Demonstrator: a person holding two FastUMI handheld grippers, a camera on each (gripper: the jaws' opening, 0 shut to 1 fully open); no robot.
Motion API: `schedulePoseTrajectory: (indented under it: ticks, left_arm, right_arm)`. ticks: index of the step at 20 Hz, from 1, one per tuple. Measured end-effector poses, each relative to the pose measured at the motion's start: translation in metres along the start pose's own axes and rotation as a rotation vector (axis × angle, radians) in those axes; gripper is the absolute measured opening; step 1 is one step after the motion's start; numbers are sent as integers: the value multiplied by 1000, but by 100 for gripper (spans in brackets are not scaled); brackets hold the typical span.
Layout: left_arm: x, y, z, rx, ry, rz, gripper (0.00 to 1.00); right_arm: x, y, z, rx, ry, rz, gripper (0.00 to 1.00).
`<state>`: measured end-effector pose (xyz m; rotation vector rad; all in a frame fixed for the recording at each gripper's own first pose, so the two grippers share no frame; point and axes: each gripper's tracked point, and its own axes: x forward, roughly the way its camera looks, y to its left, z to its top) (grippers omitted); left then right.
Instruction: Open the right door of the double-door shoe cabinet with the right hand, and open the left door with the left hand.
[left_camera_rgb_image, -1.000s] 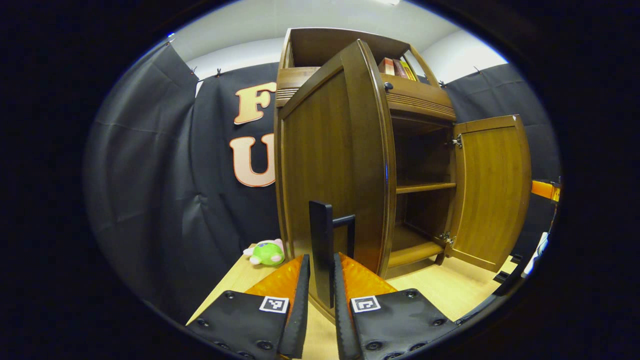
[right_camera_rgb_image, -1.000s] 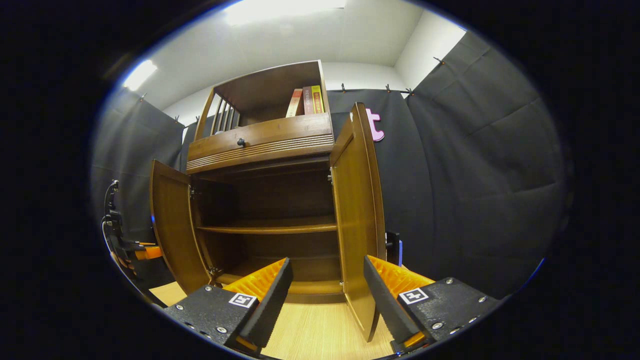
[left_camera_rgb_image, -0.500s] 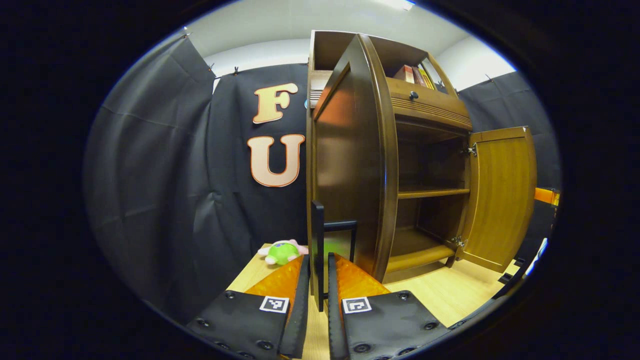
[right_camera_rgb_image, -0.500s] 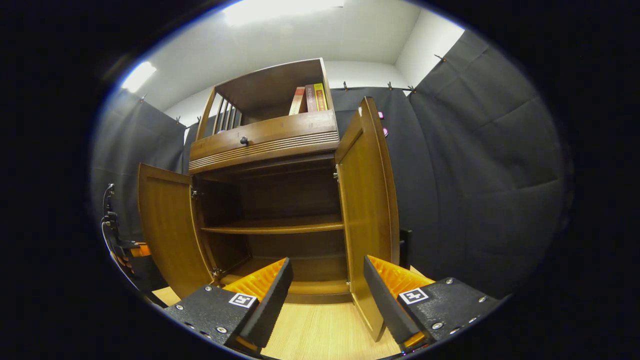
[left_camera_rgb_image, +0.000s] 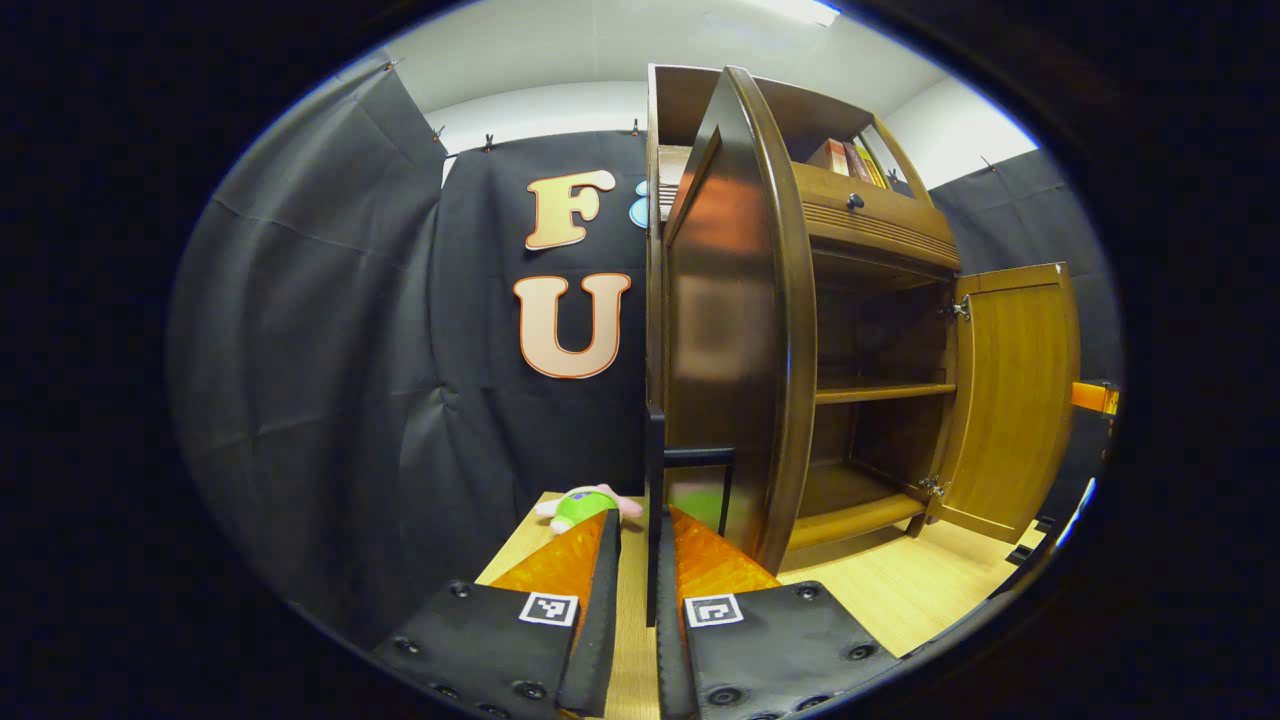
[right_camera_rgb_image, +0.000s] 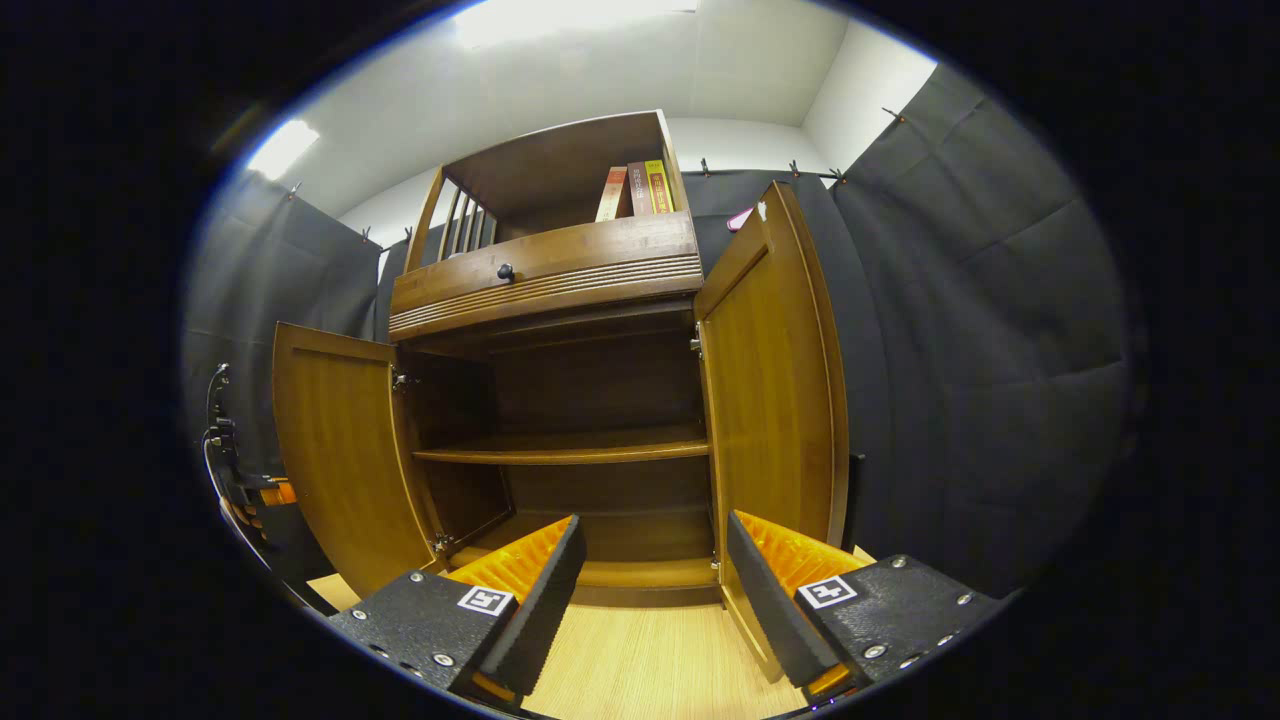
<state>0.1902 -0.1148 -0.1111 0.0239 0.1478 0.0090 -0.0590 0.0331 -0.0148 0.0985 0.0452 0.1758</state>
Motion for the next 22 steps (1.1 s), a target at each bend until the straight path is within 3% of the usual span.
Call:
schedulePoseTrajectory:
  ticks: [13, 16, 17, 19, 21, 22]
  left_arm:
    - [-17, 19, -3, -17, -3, 28, 32]
    - [-29, 39, -6, -40, -2, 57, 19]
    - [-31, 36, -7, -53, -3, 53, 19]
    - [-35, 45, -6, -25, -3, 93, 32]
    - [-40, 42, -2, -15, -7, 103, 28]
    - [-45, 39, 2, -13, -15, 103, 31]
  right_arm:
    - [17, 16, -8, -5, 20, 21, 88]
    - [19, 23, -9, 0, 28, 35, 88]
    - [19, 25, -10, 0, 29, 41, 88]
    - [19, 32, -10, -2, 31, 55, 88]
    - [18, 35, -11, -8, 33, 64, 88]
    - [19, 35, -11, -10, 34, 65, 88]
